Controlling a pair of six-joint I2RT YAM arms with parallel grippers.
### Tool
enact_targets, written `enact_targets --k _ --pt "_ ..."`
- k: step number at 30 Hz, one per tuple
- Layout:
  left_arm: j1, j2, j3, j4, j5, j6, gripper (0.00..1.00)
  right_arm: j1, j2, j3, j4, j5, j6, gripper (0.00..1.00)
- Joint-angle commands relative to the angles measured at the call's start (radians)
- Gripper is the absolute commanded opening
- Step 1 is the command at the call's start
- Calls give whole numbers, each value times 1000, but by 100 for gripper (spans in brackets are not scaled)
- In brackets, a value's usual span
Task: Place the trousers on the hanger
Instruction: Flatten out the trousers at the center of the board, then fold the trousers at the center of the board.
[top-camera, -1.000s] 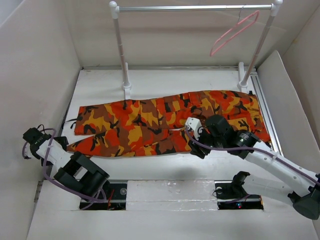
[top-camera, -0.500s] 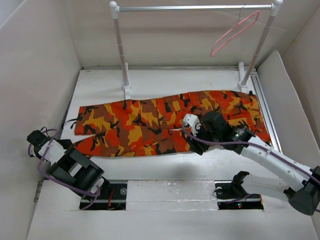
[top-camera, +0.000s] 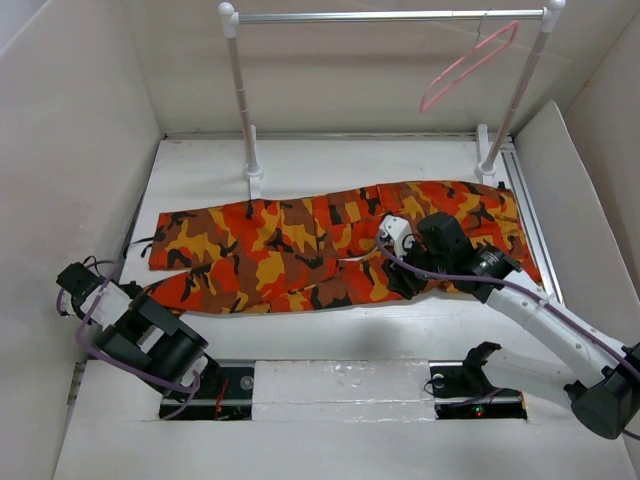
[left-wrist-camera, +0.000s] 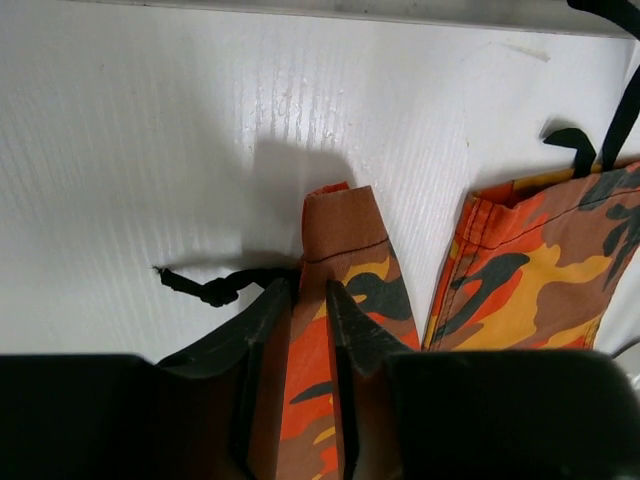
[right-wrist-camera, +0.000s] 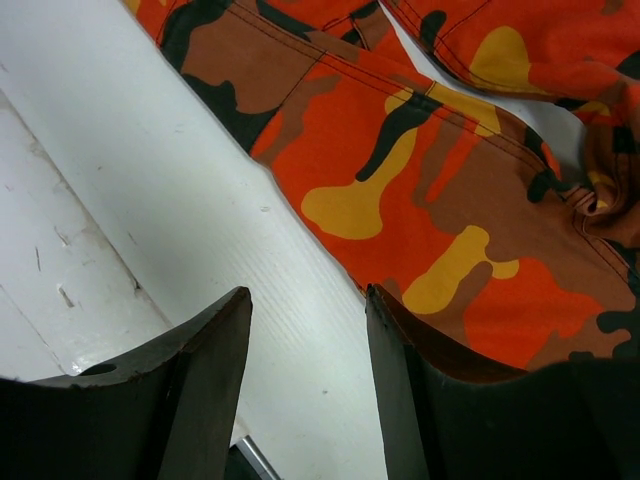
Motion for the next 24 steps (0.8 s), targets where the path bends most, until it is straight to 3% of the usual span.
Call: enact_targets --k 1,5,6,10,18,19,20,22,23,24 --pt "8 -29 -4 90 -17 -6 15 -5 -22 17 -2 -20 -14 55" --pt "8 -21 -13 104 -15 9 14 -14 -31 22 -9 -7 -12 55" --pt "8 -20 -19 117 -7 17 0 -27 -34 23 -7 -9 -8 55" --pt "8 -70 -22 108 46 12 0 -66 -59 45 -19 8 15 54" --pt "-154 -351 47 -94 140 -98 0 -246 -102 42 -64 83 113 52" --pt "-154 -371 56 -120 140 -92 0 -264 -97 39 -87 115 152 35" --pt "-154 -371 56 -120 140 -92 0 -281 -97 39 -87 128 152 35" --pt "-165 -402 65 -140 120 -66 0 -321 -86 33 -98 134 202 20" --pt "-165 -406 65 -137 126 -65 0 -342 -74 39 -107 141 219 3" --pt "-165 -416 67 -116 135 -63 0 -400 -60 49 -116 138 223 0"
